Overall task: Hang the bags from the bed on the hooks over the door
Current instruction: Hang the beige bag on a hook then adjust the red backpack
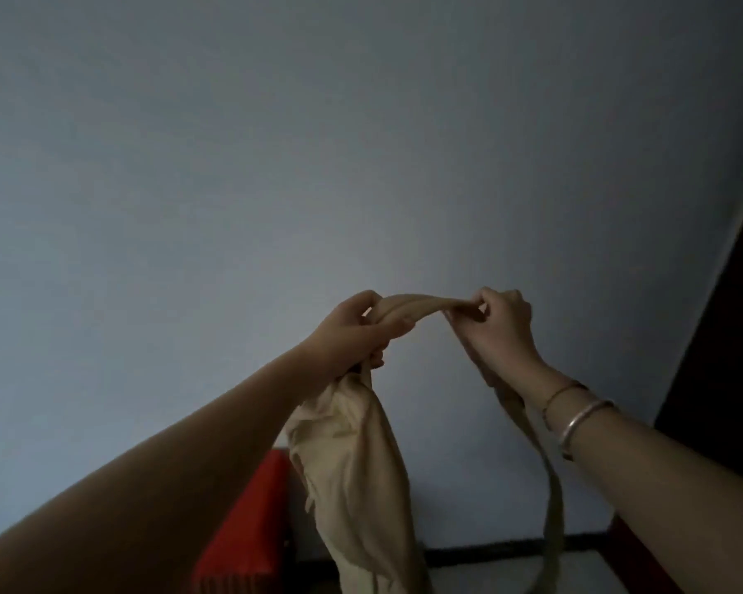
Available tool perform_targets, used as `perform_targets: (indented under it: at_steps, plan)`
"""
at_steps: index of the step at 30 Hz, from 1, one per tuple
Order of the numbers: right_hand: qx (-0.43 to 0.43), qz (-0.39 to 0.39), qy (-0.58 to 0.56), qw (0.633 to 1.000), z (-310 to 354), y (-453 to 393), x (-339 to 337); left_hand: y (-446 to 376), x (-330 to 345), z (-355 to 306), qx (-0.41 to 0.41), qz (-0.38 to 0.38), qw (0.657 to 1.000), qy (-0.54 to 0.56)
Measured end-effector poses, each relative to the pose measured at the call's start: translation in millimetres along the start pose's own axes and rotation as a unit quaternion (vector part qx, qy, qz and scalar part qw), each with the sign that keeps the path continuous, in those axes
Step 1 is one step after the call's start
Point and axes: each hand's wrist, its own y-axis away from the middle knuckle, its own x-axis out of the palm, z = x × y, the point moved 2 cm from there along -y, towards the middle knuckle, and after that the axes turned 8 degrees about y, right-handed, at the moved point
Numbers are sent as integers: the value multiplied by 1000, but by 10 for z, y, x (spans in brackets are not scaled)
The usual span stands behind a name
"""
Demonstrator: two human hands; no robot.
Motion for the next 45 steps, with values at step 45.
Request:
perform_targets:
  at_steps: [45]
  plan:
    - [39, -487, 556, 673, -1854, -1245, -8307, -2532, 8100, -4843, 468, 366, 757, 272]
